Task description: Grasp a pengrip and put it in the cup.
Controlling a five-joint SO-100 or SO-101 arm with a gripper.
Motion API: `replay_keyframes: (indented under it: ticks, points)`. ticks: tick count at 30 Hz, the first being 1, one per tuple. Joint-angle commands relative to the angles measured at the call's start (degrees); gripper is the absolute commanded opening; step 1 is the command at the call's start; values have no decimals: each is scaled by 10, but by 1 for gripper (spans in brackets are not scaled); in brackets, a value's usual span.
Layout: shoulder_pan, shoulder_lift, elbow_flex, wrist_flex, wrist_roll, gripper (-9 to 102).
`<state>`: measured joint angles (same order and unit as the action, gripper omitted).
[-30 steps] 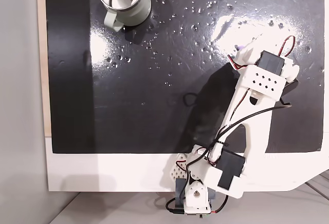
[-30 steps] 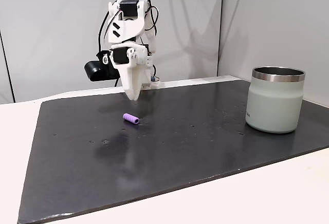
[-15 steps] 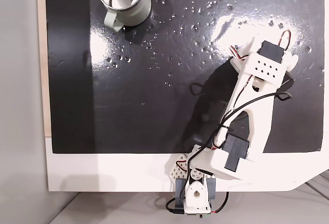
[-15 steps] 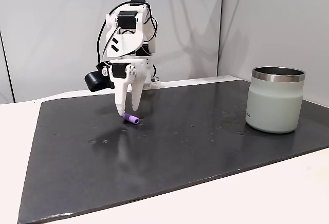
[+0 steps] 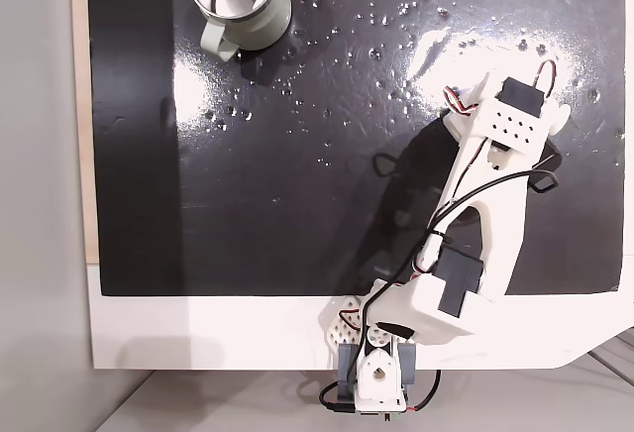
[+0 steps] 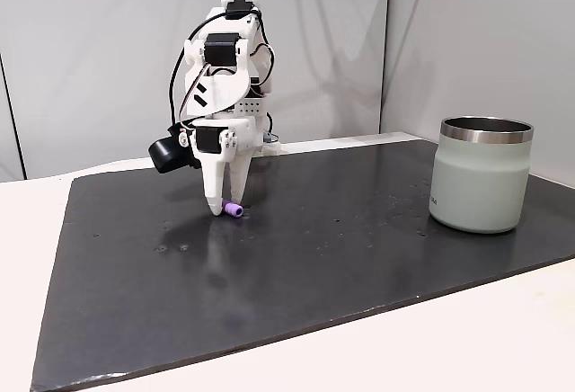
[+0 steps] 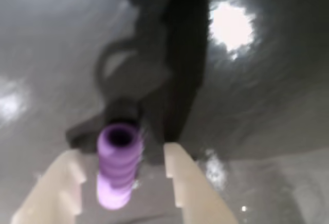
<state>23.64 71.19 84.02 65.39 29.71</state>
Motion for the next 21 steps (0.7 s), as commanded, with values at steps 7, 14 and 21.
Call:
replay_keyframes:
  ticks: [7, 14, 21]
  points:
    - [11, -11, -18, -24, 0, 0]
    - [8, 8, -18, -17, 7, 0]
    - [-18, 132, -33, 33, 14, 0]
